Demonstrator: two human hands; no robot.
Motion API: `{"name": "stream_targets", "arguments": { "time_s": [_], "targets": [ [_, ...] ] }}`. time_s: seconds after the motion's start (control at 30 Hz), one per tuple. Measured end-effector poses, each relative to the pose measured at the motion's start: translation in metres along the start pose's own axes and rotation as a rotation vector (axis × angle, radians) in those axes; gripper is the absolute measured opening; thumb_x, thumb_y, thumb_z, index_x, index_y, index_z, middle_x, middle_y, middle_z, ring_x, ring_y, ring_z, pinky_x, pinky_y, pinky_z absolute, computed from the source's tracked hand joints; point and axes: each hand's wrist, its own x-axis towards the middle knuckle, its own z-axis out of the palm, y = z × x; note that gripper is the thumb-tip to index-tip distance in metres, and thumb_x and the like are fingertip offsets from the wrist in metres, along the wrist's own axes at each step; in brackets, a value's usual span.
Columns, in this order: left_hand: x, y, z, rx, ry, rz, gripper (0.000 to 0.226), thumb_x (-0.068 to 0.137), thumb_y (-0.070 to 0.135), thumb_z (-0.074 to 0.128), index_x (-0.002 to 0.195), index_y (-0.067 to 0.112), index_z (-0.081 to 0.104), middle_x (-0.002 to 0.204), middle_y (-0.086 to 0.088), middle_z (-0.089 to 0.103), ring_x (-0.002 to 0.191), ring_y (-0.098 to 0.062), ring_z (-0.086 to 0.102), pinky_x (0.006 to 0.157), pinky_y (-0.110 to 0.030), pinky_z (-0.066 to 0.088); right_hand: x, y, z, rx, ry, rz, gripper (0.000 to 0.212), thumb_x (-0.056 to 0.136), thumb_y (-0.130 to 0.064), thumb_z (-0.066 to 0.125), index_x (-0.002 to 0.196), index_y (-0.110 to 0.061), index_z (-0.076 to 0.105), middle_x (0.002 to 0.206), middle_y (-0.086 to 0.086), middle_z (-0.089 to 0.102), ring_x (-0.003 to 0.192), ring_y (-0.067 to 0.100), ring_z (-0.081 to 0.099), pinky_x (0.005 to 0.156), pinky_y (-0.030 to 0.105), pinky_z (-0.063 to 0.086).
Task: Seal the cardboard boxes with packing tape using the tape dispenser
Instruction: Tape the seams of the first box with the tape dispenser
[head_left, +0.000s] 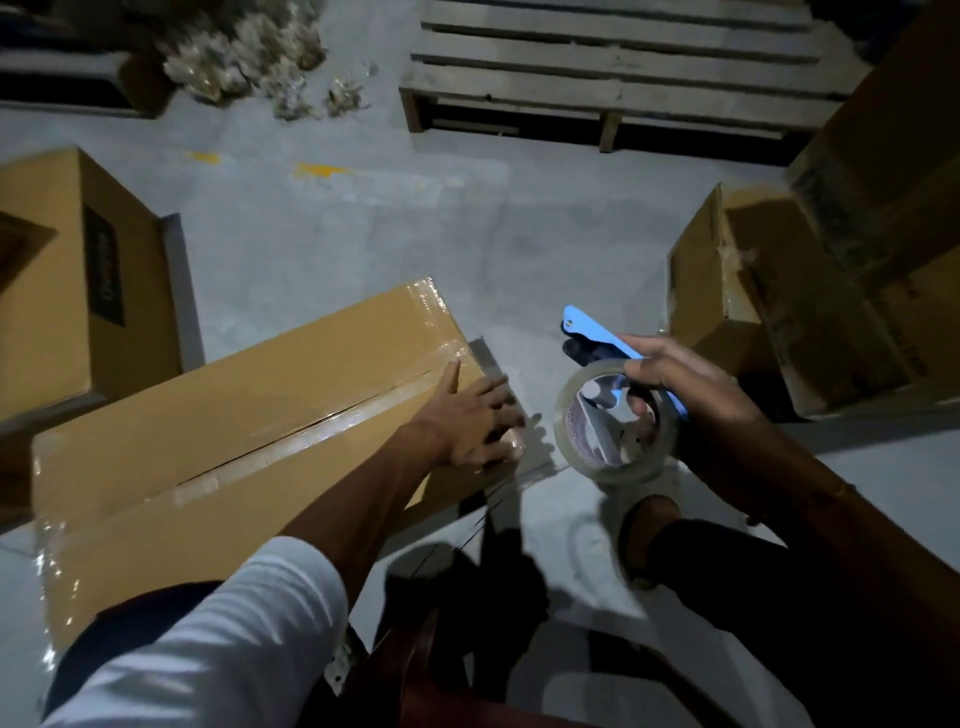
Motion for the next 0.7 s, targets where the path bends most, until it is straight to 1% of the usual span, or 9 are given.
{"name": "stream_targets", "arguments": {
  "time_s": [0.07, 0.1, 0.17, 0.27, 0.37, 0.43, 0.5, 0.6, 0.7],
  "targets": [
    [-0.002, -0.019, -0.001, 0.020, 0.069, -0.103, 0.066, 0.097, 0.071, 0.023, 0.149, 0.033, 0.038, 0.164, 0.003, 0.024, 0.155, -0.019, 0.003, 0.114, -0.072, 0.003, 0.001, 0.008, 0.003, 0.039, -0.008, 0.019, 0.029, 0.094, -0.011, 0.055, 0.121, -0.009, 0.066, 0.077, 0.010, 0.050, 0.066, 0.015, 0.046, 0.050, 0.021, 0.040],
    [-0.002, -0.030, -0.001, 0.027, 0.098, -0.156, 0.068, 0.097, 0.071, 0.022, 0.150, 0.032, 0.037, 0.164, 0.003, 0.022, 0.155, -0.020, 0.002, 0.114, -0.071, 0.007, 0.002, 0.011, 0.004, 0.043, -0.007, 0.031, 0.029, 0.093, -0.011, 0.055, 0.120, -0.010, 0.067, 0.077, 0.011, 0.050, 0.066, 0.016, 0.045, 0.051, 0.022, 0.039],
    [-0.003, -0.048, -0.001, 0.041, 0.118, -0.232, 0.066, 0.096, 0.071, 0.028, 0.148, 0.031, 0.038, 0.162, 0.002, 0.025, 0.154, -0.021, 0.004, 0.113, -0.070, 0.016, 0.007, 0.018, 0.008, 0.026, -0.006, 0.054, 0.028, 0.093, -0.011, 0.054, 0.117, -0.011, 0.068, 0.077, 0.014, 0.049, 0.065, 0.016, 0.046, 0.051, 0.023, 0.038],
    [-0.009, -0.059, -0.002, 0.021, 0.088, -0.292, 0.061, 0.094, 0.069, 0.039, 0.140, 0.031, 0.047, 0.154, 0.001, 0.034, 0.151, -0.023, 0.010, 0.109, -0.067, 0.026, 0.016, 0.023, 0.015, 0.021, -0.011, 0.076, 0.028, 0.094, -0.013, 0.054, 0.117, -0.013, 0.069, 0.079, 0.017, 0.047, 0.065, 0.017, 0.046, 0.053, 0.026, 0.036],
    [-0.025, -0.060, -0.003, 0.008, 0.040, -0.343, 0.057, 0.093, 0.066, 0.047, 0.135, 0.029, 0.052, 0.149, -0.001, 0.038, 0.148, -0.024, 0.015, 0.104, -0.060, 0.035, 0.021, 0.025, 0.026, 0.048, -0.051, 0.089, 0.028, 0.092, -0.017, 0.057, 0.117, -0.015, 0.070, 0.086, 0.015, 0.054, 0.072, 0.020, 0.049, 0.059, 0.030, 0.038],
    [-0.040, -0.065, -0.002, -0.023, 0.014, -0.371, 0.057, 0.092, 0.065, 0.049, 0.136, 0.027, 0.053, 0.149, -0.003, 0.038, 0.147, -0.025, 0.016, 0.102, -0.059, 0.039, 0.024, 0.030, 0.035, 0.081, -0.079, 0.098, 0.028, 0.093, -0.019, 0.057, 0.117, -0.015, 0.069, 0.085, 0.010, 0.055, 0.070, 0.018, 0.046, 0.055, 0.028, 0.039],
    [-0.060, -0.075, 0.000, -0.074, -0.019, -0.389, 0.060, 0.092, 0.063, 0.052, 0.139, 0.026, 0.051, 0.150, -0.004, 0.037, 0.148, -0.026, 0.015, 0.101, -0.059, 0.042, 0.026, 0.038, 0.048, 0.112, -0.109, 0.101, 0.029, 0.094, -0.020, 0.056, 0.120, -0.015, 0.068, 0.091, 0.011, 0.056, 0.072, 0.017, 0.045, 0.057, 0.028, 0.038],
    [-0.087, -0.097, 0.009, -0.146, -0.084, -0.400, 0.063, 0.093, 0.062, 0.053, 0.145, 0.027, 0.046, 0.157, 0.001, 0.031, 0.151, -0.025, 0.008, 0.105, -0.059, 0.042, 0.033, 0.056, 0.077, 0.211, -0.124, 0.121, 0.031, 0.095, -0.021, 0.055, 0.123, -0.016, 0.067, 0.104, 0.011, 0.061, 0.077, 0.018, 0.044, 0.064, 0.030, 0.037],
    [-0.108, -0.116, 0.022, -0.199, -0.109, -0.400, 0.062, 0.093, 0.061, 0.052, 0.146, 0.029, 0.045, 0.160, 0.002, 0.029, 0.152, -0.026, 0.005, 0.112, -0.058, 0.034, 0.043, 0.080, 0.122, 0.337, -0.058, 0.217, 0.034, 0.095, -0.019, 0.055, 0.127, -0.013, 0.063, 0.098, 0.007, 0.060, 0.067, 0.014, 0.046, 0.056, 0.024, 0.043]
  ]
}}
